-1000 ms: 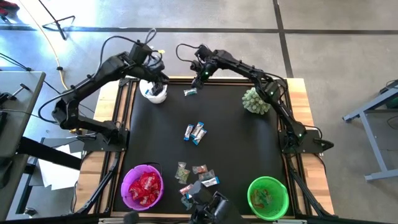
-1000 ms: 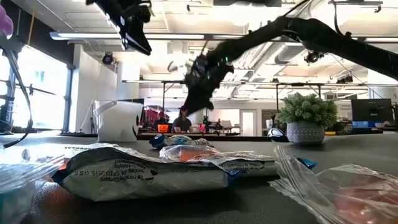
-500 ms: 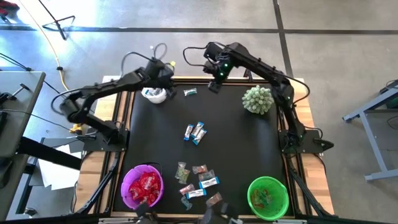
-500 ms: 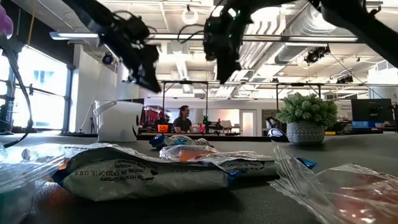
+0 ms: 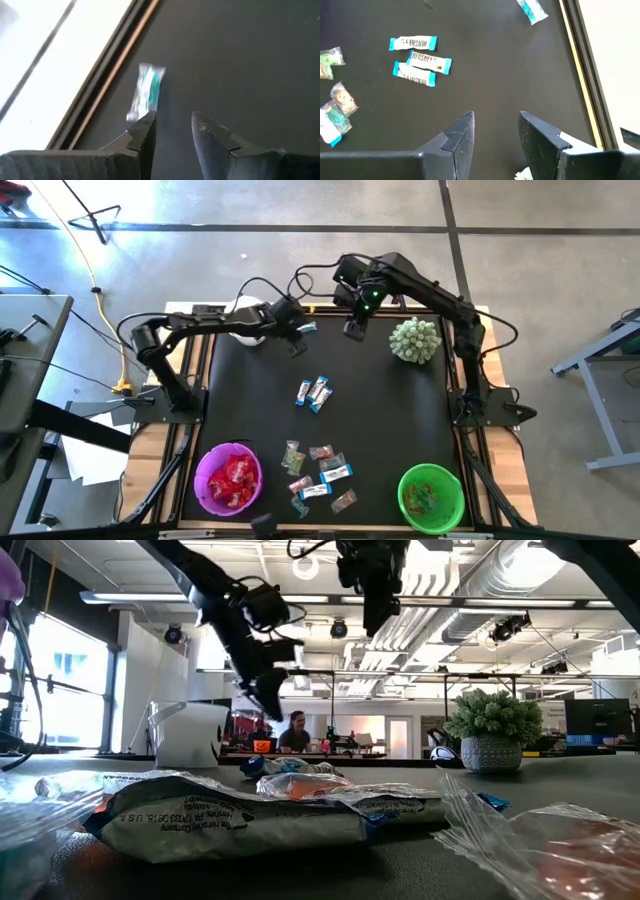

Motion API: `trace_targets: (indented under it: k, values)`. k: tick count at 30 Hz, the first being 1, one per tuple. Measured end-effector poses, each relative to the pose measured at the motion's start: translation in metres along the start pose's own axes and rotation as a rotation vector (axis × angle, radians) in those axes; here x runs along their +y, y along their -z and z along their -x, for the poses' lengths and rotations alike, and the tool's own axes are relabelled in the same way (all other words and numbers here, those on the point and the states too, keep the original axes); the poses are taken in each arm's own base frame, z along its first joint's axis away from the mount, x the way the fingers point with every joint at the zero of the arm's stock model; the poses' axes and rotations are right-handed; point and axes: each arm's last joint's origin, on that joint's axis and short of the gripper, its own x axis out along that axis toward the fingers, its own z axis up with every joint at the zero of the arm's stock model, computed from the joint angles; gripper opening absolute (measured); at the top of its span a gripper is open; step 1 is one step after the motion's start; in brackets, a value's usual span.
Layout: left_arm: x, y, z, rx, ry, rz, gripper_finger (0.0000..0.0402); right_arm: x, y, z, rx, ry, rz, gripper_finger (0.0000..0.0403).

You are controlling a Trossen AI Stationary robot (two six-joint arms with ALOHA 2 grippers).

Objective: Sort candy
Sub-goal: Put the blue gummy into the green bucket

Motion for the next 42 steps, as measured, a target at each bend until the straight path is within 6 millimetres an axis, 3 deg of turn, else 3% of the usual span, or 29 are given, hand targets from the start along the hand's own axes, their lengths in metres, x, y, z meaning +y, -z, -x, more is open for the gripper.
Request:
trace_targets:
  k: [5,13,21,27,42]
  values:
    - [-0.003,-0.005,-0.013,-0.029,-0.051,-0.023,0.0113,0.007,0.001,-0.001,0.023,-0.007,0.001,0.0149]
    - [0.003,0.008,-0.05,0.079,-0.099,0.031,0.0113,0.02,0.0,-0.002,0.025,-0.018,0.006,0.0149]
    - [0.009,-0.014,-0.078,0.085,-0.088,-0.021,0.0113,0.028,0.0,-0.003,0.027,-0.024,-0.001,0.0149]
    - [0.016,-0.017,-0.095,0.167,-0.079,-0.038,0.0113,0.032,0.0,-0.003,0.028,-0.027,-0.027,0.0149]
    - [0.034,-0.004,-0.108,0.21,0.053,0.105,0.01,0.036,-0.001,-0.003,0.029,-0.03,-0.022,0.0149]
